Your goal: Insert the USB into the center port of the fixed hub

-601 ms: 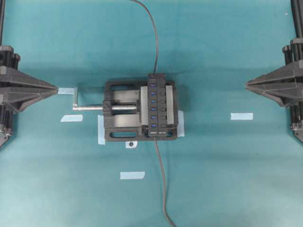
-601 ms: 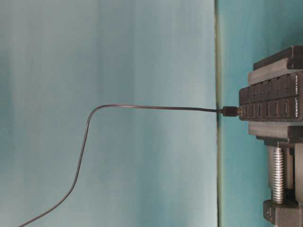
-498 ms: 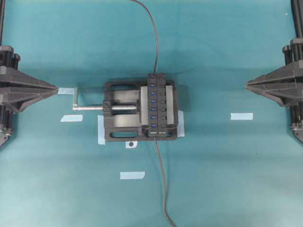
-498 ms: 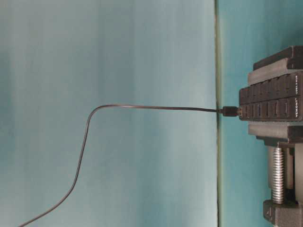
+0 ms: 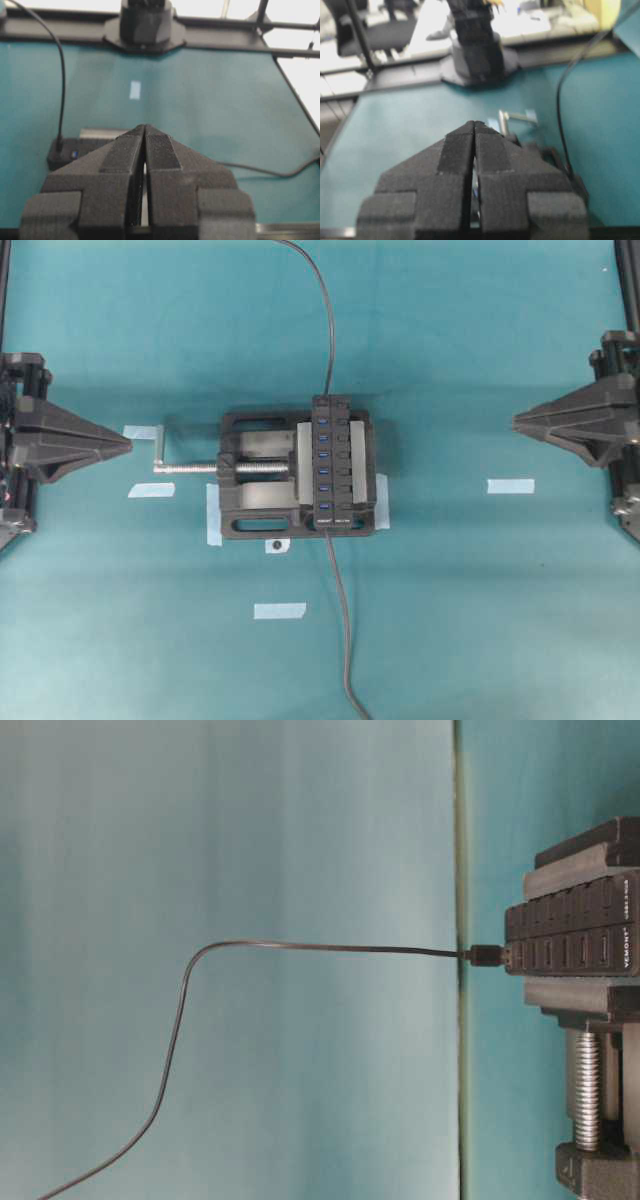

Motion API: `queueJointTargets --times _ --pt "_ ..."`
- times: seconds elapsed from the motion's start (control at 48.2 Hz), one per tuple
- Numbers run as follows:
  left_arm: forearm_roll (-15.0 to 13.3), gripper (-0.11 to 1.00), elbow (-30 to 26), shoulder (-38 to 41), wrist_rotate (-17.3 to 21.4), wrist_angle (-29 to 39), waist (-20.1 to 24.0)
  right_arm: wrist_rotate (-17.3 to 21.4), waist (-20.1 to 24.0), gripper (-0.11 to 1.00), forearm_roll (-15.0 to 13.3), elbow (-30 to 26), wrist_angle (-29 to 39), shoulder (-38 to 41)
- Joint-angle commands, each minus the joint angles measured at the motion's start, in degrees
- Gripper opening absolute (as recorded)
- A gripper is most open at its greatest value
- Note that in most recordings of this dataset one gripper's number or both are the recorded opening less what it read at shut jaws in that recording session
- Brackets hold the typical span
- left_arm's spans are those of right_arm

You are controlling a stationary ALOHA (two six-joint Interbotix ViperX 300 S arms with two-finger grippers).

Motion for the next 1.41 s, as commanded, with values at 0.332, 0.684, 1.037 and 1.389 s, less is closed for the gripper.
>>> queueJointTargets --times 0.332,0.684,1.037,1.389 --pt "0.09 0.0 -2.2 -0.26 0.0 2.81 -0.09 0.35 -5.63 0.02 -2.11 -9.4 20.04 6.15" --pt "0.09 0.0 -2.37 0.0 0.0 3.25 0.0 0.18 -7.12 0.02 -3.16 -15.29 23.73 15.91" --pt "0.09 0.0 -2.37 0.09 -0.09 3.52 -0.09 -0.26 -10.02 0.02 -6.33 -19.86 26.63 23.99" --pt "0.09 0.0 -2.46 -0.09 -0.09 5.71 0.0 -2.11 -9.93 0.02 -10.9 -26.19 31.82 33.57"
